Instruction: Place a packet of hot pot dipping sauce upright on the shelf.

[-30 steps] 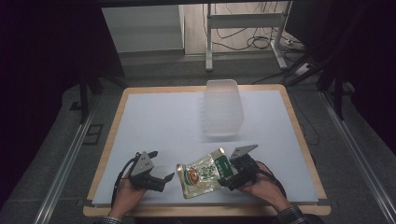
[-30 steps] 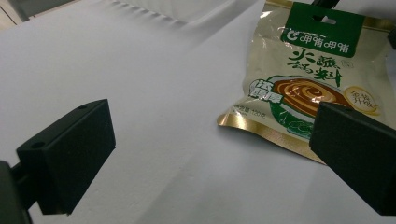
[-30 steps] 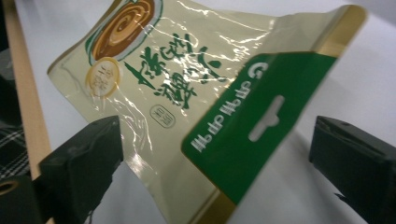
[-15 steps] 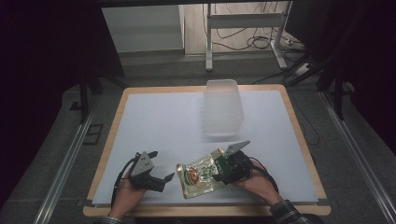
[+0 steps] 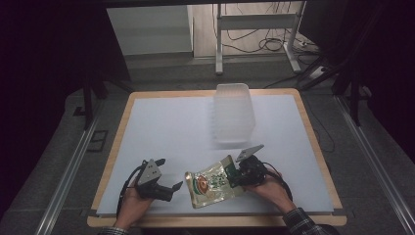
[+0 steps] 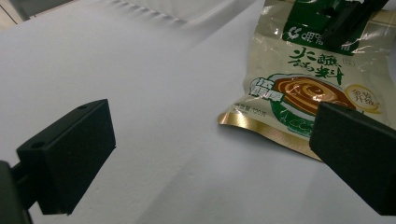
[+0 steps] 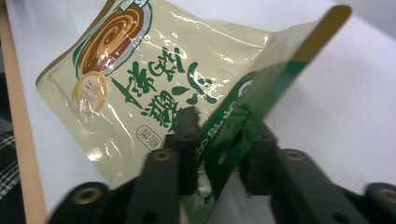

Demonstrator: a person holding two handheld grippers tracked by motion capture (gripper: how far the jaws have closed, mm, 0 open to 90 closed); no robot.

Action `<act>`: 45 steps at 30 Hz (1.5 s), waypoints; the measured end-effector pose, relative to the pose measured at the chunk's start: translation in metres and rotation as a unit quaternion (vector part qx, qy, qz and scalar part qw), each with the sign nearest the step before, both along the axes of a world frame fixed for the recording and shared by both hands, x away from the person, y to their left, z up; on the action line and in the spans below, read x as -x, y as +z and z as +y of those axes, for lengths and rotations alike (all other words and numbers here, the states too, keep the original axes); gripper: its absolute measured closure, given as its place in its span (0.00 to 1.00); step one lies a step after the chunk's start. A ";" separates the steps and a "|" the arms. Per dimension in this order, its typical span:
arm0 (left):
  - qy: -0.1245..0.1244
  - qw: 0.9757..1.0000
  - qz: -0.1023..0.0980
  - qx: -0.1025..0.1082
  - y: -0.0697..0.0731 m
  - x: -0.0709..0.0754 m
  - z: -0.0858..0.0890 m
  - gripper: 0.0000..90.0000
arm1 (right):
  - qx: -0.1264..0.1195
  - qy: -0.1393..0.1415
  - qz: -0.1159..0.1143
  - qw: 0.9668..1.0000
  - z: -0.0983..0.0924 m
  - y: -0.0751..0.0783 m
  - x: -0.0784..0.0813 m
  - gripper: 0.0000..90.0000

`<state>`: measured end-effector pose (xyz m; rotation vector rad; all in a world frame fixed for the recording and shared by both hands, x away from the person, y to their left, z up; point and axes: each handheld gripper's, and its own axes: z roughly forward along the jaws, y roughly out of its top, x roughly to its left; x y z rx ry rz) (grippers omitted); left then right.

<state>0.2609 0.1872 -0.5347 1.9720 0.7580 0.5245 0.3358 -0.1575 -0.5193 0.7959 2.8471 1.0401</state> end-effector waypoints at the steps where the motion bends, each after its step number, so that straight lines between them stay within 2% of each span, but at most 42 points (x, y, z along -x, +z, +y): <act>1: 0.000 1.000 0.000 0.000 0.000 0.000 0.000 0.00 | -0.001 0.005 0.002 1.000 0.000 0.000 0.000 0.83; 3: 0.000 1.000 0.000 0.002 0.000 0.000 0.000 0.00 | 0.000 0.010 0.002 1.000 0.000 0.000 0.000 0.87; 8: 0.000 1.000 -0.001 0.000 0.000 0.000 0.000 0.00 | 0.003 0.003 0.017 1.000 0.001 0.002 -0.002 0.94; 11: 0.000 1.000 -0.001 0.000 0.000 0.000 0.000 0.00 | 0.011 0.005 0.012 1.000 0.004 0.004 -0.001 0.96; 16: 0.002 1.000 -0.002 0.002 0.001 0.000 0.002 0.00 | 0.026 0.011 -0.027 0.999 0.009 0.015 0.002 0.99; 17: 0.002 1.000 -0.002 0.002 0.001 0.000 0.002 0.00 | 0.026 0.011 -0.027 0.999 0.009 0.015 0.002 0.99; 21: 0.002 1.000 -0.003 0.001 0.001 0.000 0.003 0.00 | 0.040 0.024 -0.051 0.998 0.013 0.026 0.001 0.99; 26: 0.002 1.000 -0.003 0.012 0.002 0.000 0.004 0.00 | 0.049 0.039 -0.081 0.995 0.019 0.041 -0.001 0.99; 32: 0.001 1.000 -0.002 0.010 0.002 0.000 0.003 0.00 | 0.051 0.051 -0.103 0.992 0.025 0.059 -0.004 0.99; 33: 0.001 1.000 -0.004 0.008 0.002 0.000 0.004 0.00 | 0.053 0.054 -0.114 0.991 0.027 0.067 -0.005 0.99; 36: 0.002 1.000 -0.004 0.010 0.002 0.000 0.004 0.00 | 0.053 0.060 -0.129 0.988 0.031 0.078 -0.005 0.99; 39: 0.002 1.000 -0.004 0.014 0.002 0.000 0.004 0.00 | 0.054 0.069 -0.150 0.985 0.035 0.089 -0.004 0.99; 45: 0.002 1.000 -0.004 0.015 0.002 0.000 0.004 0.00 | 0.058 0.083 -0.177 0.979 0.045 0.108 -0.003 0.99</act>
